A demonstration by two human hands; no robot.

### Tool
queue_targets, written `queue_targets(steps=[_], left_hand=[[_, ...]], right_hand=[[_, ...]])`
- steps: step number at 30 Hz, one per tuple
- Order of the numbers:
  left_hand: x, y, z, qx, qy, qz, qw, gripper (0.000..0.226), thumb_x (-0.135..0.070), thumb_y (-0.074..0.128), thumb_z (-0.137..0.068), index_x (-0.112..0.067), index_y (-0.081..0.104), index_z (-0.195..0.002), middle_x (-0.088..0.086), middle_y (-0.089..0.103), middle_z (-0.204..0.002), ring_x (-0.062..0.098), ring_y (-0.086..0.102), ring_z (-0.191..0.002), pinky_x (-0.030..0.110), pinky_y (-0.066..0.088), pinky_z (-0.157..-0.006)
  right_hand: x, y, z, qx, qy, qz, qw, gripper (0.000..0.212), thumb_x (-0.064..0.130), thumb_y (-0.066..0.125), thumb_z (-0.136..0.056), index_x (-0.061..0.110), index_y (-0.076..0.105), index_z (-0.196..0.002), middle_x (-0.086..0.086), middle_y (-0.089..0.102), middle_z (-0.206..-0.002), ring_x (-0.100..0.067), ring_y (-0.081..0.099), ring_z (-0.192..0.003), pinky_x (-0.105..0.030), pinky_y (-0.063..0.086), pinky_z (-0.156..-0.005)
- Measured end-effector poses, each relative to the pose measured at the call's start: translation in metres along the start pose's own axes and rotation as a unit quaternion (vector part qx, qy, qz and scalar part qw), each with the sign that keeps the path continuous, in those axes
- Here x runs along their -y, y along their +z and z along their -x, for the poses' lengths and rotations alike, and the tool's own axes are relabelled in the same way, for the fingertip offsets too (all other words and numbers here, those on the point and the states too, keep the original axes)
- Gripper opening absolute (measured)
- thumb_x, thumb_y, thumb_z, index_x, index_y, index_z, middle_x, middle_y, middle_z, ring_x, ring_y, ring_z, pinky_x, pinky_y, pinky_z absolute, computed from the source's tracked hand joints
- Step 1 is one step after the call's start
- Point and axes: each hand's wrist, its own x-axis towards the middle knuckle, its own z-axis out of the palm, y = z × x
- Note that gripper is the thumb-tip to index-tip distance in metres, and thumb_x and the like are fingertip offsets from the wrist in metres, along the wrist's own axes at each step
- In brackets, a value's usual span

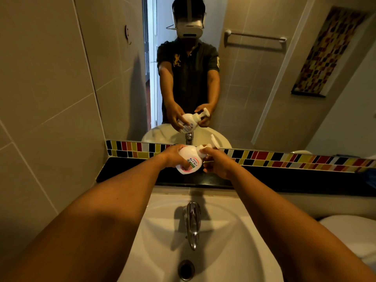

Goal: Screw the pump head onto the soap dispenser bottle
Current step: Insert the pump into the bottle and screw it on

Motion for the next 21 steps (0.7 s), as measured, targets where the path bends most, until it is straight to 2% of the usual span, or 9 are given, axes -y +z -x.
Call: queue_targets(steps=[2,3,8,10,13,15,21], left_hand=[[-0.002,-0.002,0.0,0.001,-0.001,0.005,1.0,0.07,-0.012,0.082,-0.07,-0.021,0.049,-0.131,0.008,0.059,-0.128,0.03,0.057,-0.118,0.046,0.051,-0.1],[-0.003,-0.003,0.001,0.002,0.0,0.006,1.0,0.069,-0.011,0.082,-0.07,-0.021,0.049,-0.13,0.008,0.059,-0.128,0.03,0.057,-0.118,0.045,0.051,-0.099],[-0.008,-0.004,0.002,0.007,0.009,-0.005,1.0,0.068,-0.013,0.082,-0.07,-0.022,0.049,-0.129,0.003,0.059,-0.119,0.025,0.057,-0.111,0.042,0.052,-0.095],[-0.01,-0.004,0.002,0.009,0.009,-0.003,1.0,0.069,-0.013,0.082,-0.07,-0.022,0.049,-0.129,0.004,0.06,-0.121,0.024,0.057,-0.11,0.042,0.053,-0.094],[-0.011,-0.006,0.003,0.011,0.008,-0.002,1.0,0.069,-0.011,0.082,-0.071,-0.021,0.049,-0.13,0.005,0.059,-0.121,0.025,0.057,-0.11,0.041,0.053,-0.092],[-0.012,-0.008,0.003,0.009,0.005,-0.001,1.0,0.068,-0.011,0.082,-0.071,-0.021,0.049,-0.13,0.006,0.059,-0.122,0.026,0.057,-0.112,0.042,0.053,-0.092],[-0.015,-0.007,0.004,0.017,0.008,-0.018,1.0,0.069,-0.013,0.082,-0.071,-0.021,0.049,-0.13,0.008,0.06,-0.127,0.028,0.058,-0.116,0.042,0.054,-0.093]], right_hand=[[0.002,-0.002,-0.001,-0.003,-0.006,-0.009,1.0,0.036,0.018,0.065,-0.087,0.012,0.051,-0.12,-0.016,0.061,-0.102,-0.024,0.06,-0.081,-0.032,0.053,-0.067],[0.002,-0.002,-0.002,-0.009,-0.011,-0.008,1.0,0.039,0.019,0.066,-0.087,0.01,0.052,-0.122,-0.016,0.063,-0.102,-0.023,0.061,-0.081,-0.032,0.054,-0.068],[0.004,0.0,0.0,-0.022,-0.014,0.012,1.0,0.05,0.048,0.071,-0.082,0.011,0.059,-0.113,-0.011,0.065,-0.085,-0.02,0.059,-0.069,-0.032,0.053,-0.064],[0.005,0.0,0.002,-0.002,-0.009,0.011,1.0,0.053,0.052,0.068,-0.083,0.014,0.056,-0.118,-0.012,0.065,-0.088,-0.02,0.06,-0.07,-0.031,0.054,-0.063],[0.007,-0.004,0.001,0.014,-0.009,0.015,1.0,0.053,0.037,0.068,-0.084,0.014,0.051,-0.128,-0.017,0.063,-0.105,-0.023,0.06,-0.079,-0.033,0.054,-0.066],[0.007,-0.006,0.001,0.007,-0.02,0.02,1.0,0.046,0.031,0.068,-0.086,0.013,0.053,-0.126,-0.019,0.065,-0.108,-0.024,0.061,-0.08,-0.033,0.055,-0.067],[0.009,-0.002,0.006,-0.002,-0.039,0.031,0.999,0.047,0.049,0.069,-0.084,0.011,0.061,-0.109,-0.013,0.067,-0.085,-0.019,0.06,-0.064,-0.031,0.054,-0.063]])
